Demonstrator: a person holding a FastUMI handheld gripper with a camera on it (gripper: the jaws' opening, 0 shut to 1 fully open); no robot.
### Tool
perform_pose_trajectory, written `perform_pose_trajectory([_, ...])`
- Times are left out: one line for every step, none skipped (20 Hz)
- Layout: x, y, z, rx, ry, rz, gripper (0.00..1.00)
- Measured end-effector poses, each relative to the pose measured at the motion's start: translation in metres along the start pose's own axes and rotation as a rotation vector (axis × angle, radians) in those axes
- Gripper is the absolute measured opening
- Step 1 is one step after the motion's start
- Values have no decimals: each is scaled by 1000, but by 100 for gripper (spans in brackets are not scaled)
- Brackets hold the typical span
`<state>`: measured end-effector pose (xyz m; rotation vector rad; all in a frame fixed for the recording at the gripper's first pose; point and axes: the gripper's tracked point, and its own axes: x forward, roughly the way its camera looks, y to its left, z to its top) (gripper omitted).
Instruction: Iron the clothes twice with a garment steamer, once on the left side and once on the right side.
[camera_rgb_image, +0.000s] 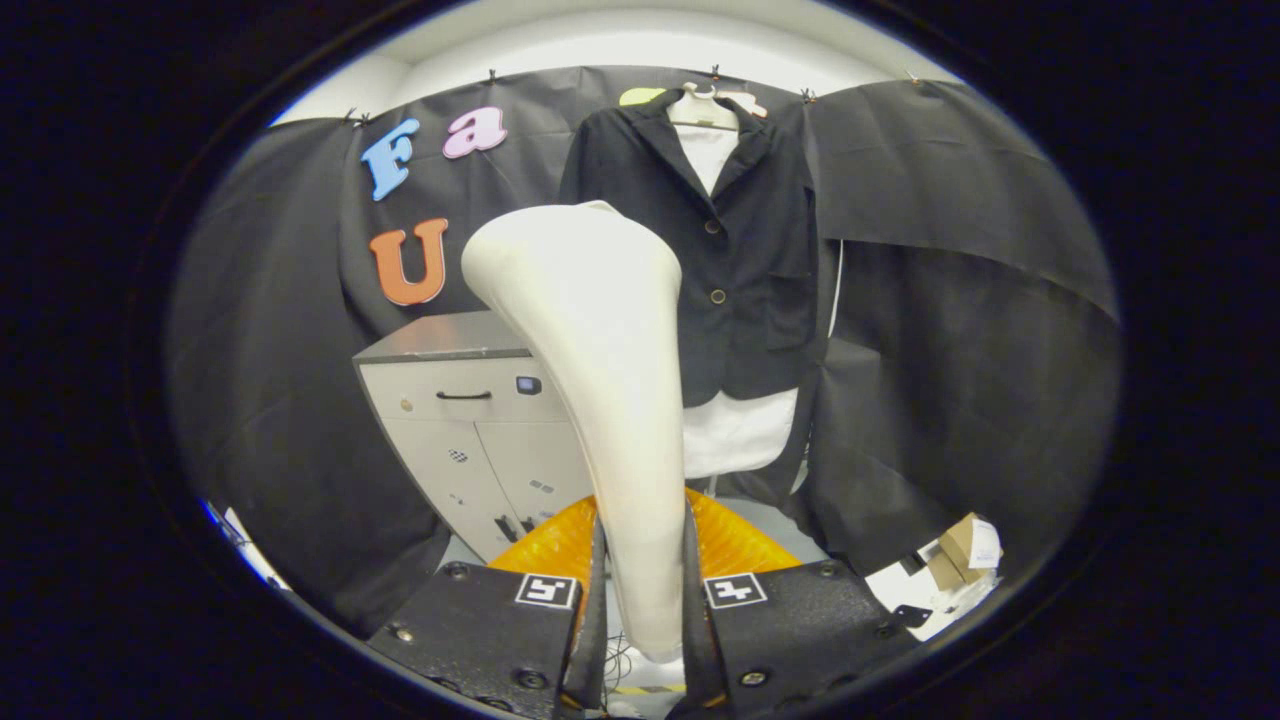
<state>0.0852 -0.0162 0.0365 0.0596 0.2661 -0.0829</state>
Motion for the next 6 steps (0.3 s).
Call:
perform_pose_trajectory([-3, 0, -1, 3, -2, 3, 33])
perform_pose_trajectory([-4, -1, -1, 1, 1, 0, 33])
perform_pose_trajectory([-4, -3, -1, 1, 1, 2, 33])
perform_pose_trajectory([-4, 0, -2, 1, 1, 4, 33])
perform_pose_trajectory([-4, 0, -3, -2, 7, 8, 33])
perform_pose_trajectory([-4, 1, -4, -1, 10, 11, 33])
